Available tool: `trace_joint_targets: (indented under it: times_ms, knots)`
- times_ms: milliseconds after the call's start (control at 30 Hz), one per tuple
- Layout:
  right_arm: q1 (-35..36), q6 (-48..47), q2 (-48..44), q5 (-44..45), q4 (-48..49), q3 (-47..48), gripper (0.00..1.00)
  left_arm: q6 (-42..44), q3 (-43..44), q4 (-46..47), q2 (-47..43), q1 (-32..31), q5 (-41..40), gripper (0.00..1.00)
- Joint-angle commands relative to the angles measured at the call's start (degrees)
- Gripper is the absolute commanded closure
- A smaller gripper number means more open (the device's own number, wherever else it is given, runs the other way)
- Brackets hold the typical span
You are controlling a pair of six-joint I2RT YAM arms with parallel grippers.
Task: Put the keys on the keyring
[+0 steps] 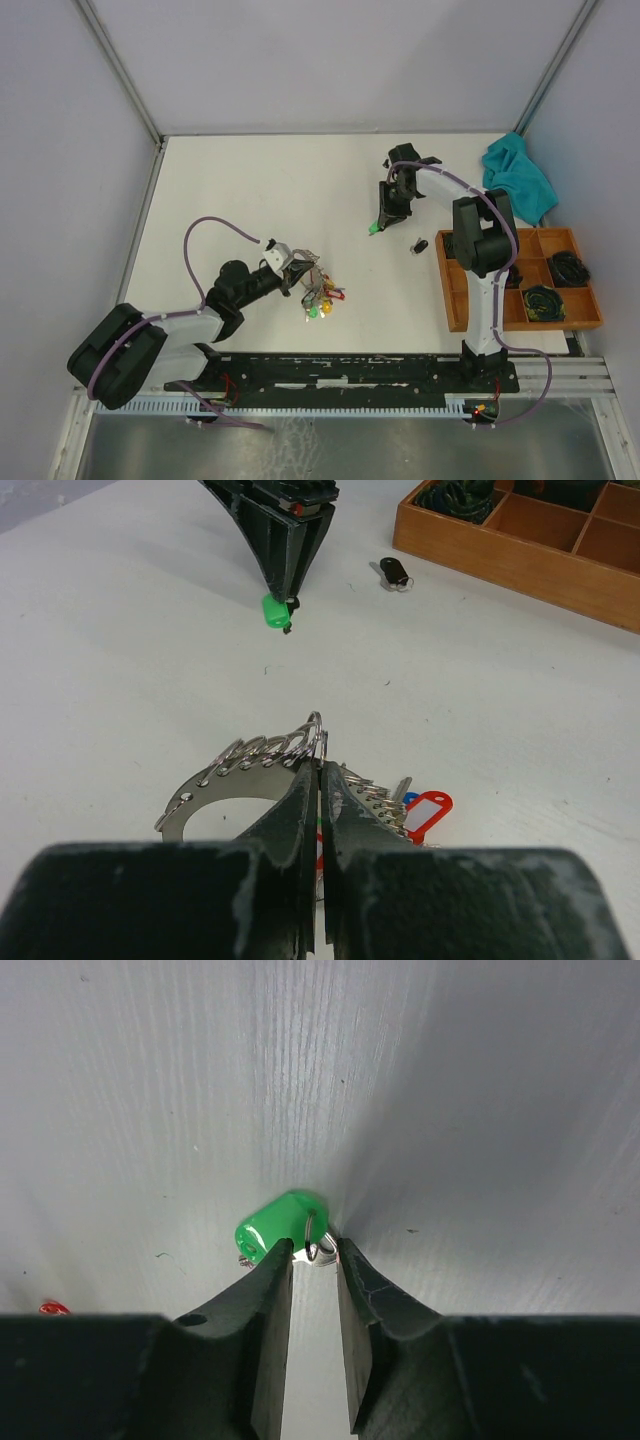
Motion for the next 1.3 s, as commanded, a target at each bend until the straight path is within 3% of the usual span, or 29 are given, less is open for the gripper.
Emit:
trace_joint_targets:
  times_ms: [0,333,600,767,967,1267]
  knots:
    - [-0.1,-0.5,0.3,-0.5,2.6,1.3,0.68,2.2,0.2,3.7,0.2,-0.3,1.5,0.97]
    - [0.0,-1.3,1.2,-0.8,3.1,3.2,0.71,2.4,0.7,2.8,0.7,-0.2,1.9,0.97]
    - [0.0,-2.1,-0.9,2.5,1.8,1.7,0.89,2.4,1.1,2.4,0.9,-0.3,2.3,0.97]
    - [0.0,-3.6,-7.3,11.3,-2.7,1.2,0.99,2.3,1.2,2.2,1.0,-0.3,2.5,0.97]
    - [0.9,-2.7,-16.4,22.2,-6.8,-1.1,0.99,2.3,1.2,2.0,0.9,-0.3,2.2,0.97]
    - [12.7,7.4,-21.2,40.1,-5.4,-14.7,0.98,1.9,1.3,2.0,0.5,-0.3,2.3,0.97]
